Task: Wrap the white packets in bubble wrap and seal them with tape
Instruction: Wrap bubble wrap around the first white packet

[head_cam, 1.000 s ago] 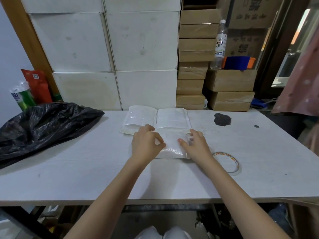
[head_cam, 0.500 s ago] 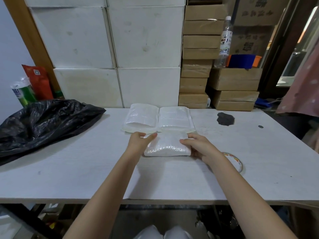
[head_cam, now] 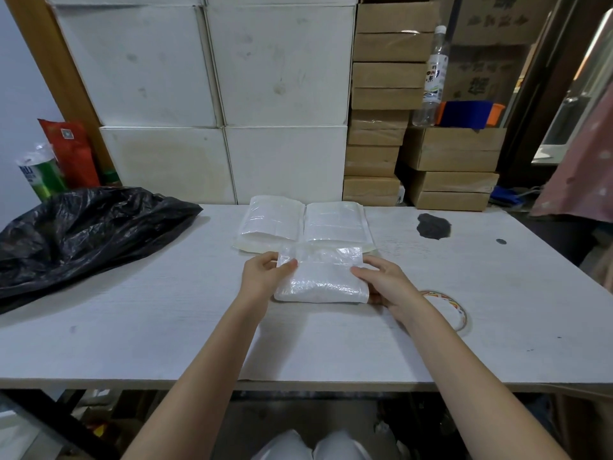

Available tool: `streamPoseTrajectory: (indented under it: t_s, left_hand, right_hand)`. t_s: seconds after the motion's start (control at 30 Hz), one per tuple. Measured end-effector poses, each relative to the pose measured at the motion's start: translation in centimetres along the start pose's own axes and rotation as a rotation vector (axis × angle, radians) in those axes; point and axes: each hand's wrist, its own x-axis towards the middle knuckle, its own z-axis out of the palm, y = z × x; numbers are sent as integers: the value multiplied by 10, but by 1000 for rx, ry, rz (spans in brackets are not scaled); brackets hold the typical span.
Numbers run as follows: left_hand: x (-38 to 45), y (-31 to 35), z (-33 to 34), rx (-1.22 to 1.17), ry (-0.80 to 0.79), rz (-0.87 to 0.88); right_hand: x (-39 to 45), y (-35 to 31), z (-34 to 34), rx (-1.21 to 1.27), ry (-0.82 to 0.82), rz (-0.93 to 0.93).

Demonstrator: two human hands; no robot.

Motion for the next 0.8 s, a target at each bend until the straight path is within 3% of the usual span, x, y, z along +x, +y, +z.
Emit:
streamPoseTrajectory:
  t_s: [0.13,0.27,0.6,0.8]
  left_hand:
    - [-2,-3,3,-40,41,29]
    - [-5,-1,1,-12,-19,47]
    - [-6,2,-21,122,-266,41]
    - [-7,2,-16,135,-164,89]
  right_hand:
    - [-1,3,3,49,63,-48]
    - [-4,3,4,66,72,-96]
    - [-8,7,-9,51,-109,-138]
    - [-10,3,-10,57,-183,-51]
